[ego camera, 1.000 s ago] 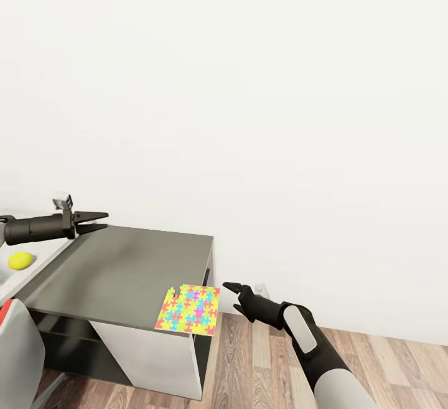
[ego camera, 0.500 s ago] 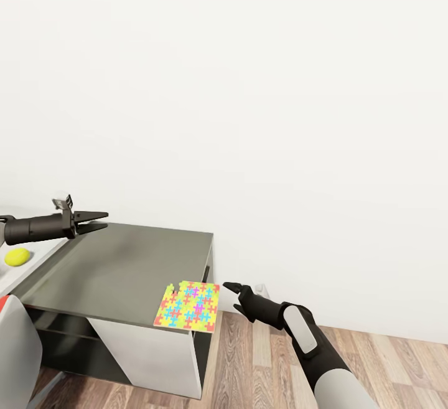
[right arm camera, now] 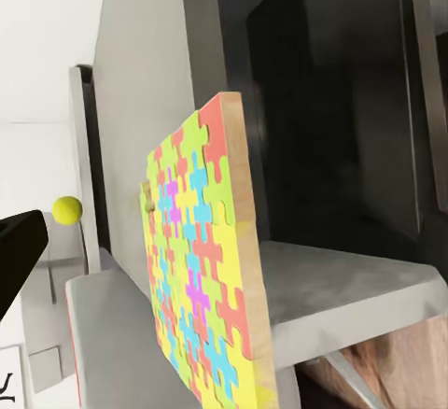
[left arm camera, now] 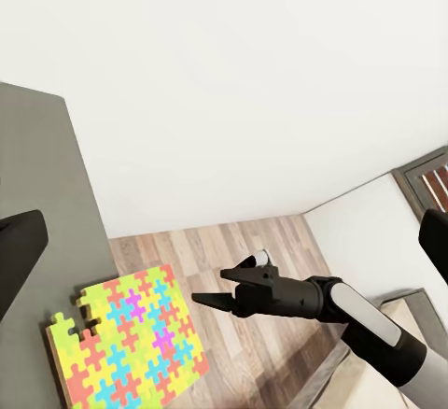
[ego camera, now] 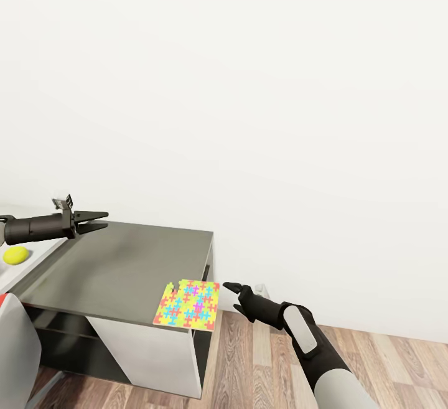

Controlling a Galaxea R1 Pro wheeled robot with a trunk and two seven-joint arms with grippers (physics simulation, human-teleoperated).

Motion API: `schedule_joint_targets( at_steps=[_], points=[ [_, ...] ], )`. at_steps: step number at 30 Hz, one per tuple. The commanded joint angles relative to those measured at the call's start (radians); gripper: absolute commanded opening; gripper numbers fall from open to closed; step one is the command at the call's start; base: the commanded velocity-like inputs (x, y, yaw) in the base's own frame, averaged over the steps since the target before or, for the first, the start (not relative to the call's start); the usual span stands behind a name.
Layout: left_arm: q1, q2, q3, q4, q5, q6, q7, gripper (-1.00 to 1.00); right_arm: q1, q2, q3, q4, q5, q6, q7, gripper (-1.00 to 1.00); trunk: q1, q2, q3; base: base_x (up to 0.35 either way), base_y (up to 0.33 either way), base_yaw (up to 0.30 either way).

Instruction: Put all the toys in the child's room - the three board games (two on the bed and one on the table), the two jigsaw puzzles on the table, and the tennis ball on the table - inside the toy box on the table in the child's room.

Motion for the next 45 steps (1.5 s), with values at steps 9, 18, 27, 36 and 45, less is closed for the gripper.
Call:
schedule_joint_targets(
  at_steps=[9, 18, 27, 36, 45],
  points=[
    [-0.001, 0.001, -0.002, 0.0, 0.003, 0.005, -0.004, 1.0, -0.001, 0.001, -0.005, 0.0, 0.002, 0.007, 0.002, 1.0, 0.0, -0.001, -0.001, 0.0, 0.0, 0.048],
    [-0.001, 0.001, -0.003, -0.001, 0.003, 0.005, -0.004, 1.0, -0.001, 0.001, -0.005, 0.0, 0.002, 0.007, 0.002, 1.0, 0.0, -0.001, -0.001, 0.0, 0.0, 0.212],
    [-0.002, 0.001, -0.003, -0.001, 0.003, 0.005, -0.004, 1.0, -0.001, 0.001, -0.004, 0.0, 0.002, 0.006, 0.003, 1.0, 0.0, -0.001, -0.001, 0.0, 0.0, 0.063],
    [-0.001, 0.001, -0.002, -0.001, 0.003, 0.005, -0.003, 1.0, -0.001, 0.001, -0.005, 0.0, 0.002, 0.006, 0.003, 1.0, 0.019, -0.036, -0.017, 0.0, 0.0, 0.003],
    [-0.001, 0.001, -0.003, -0.001, 0.002, 0.005, -0.004, 1.0, -0.001, 0.001, -0.004, 0.0, 0.004, 0.006, 0.002, 1.0, 0.019, -0.036, -0.017, 0.0, 0.0, 0.0]
  ],
)
